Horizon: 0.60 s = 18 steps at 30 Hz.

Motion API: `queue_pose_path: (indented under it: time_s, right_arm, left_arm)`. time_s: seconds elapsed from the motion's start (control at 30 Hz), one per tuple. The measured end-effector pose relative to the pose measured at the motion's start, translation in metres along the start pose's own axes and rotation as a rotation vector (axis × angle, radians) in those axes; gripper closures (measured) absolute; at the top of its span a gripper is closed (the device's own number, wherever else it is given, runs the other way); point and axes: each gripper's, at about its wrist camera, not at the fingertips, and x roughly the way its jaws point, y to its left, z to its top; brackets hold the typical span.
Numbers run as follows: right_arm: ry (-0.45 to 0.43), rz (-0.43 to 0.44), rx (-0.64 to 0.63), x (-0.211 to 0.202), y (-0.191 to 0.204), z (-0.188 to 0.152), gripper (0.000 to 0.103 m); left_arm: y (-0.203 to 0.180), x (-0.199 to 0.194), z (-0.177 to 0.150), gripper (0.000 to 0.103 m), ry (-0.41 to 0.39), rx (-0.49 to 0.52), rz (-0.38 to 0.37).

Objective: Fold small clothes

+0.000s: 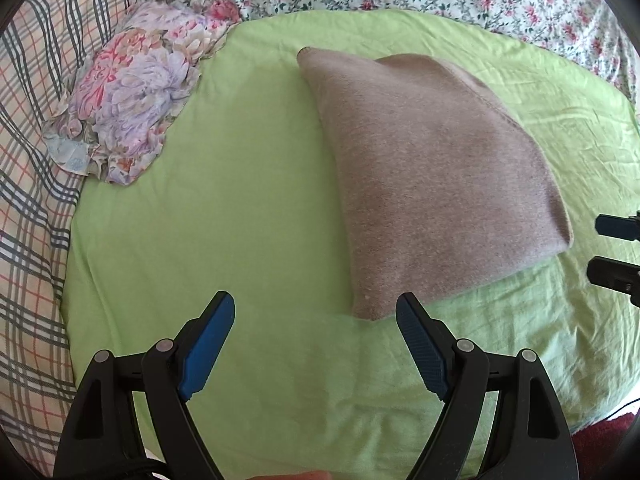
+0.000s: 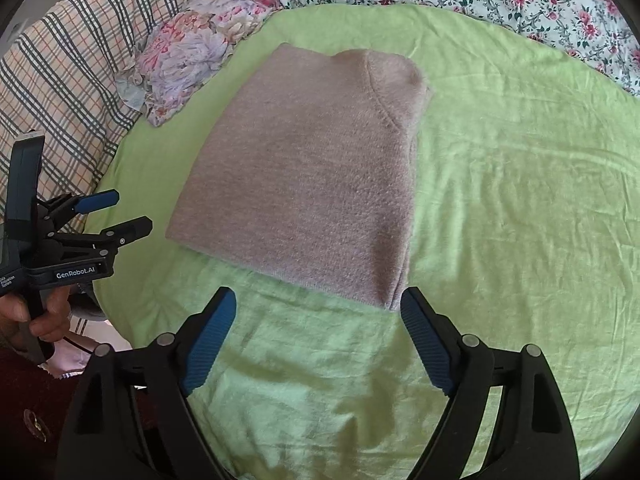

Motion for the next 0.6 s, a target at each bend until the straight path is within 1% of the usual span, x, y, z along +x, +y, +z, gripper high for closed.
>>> queue_pose_path:
  time_s: [0.17,0.4,0.6]
  right_arm:
    - [0.003,-0.012,-0.034,0.004,0.005,0.004,0.017]
    - [0.004,-0.035,-0.070,0.014,0.010,0.015,0.017]
    - [-0.013,-0.050,-0.045,0.019,0.007,0.026,0.017]
  left_arm:
    - [-0.001,-0.002,0.001,0.019,-0.014,0.003,0.012]
    - [-0.002,0.000,0.002,0.018,-0.013,0.010,0.018]
    - [-0.002,0.003,0.008,0.017,-0.014,0.022,0.022]
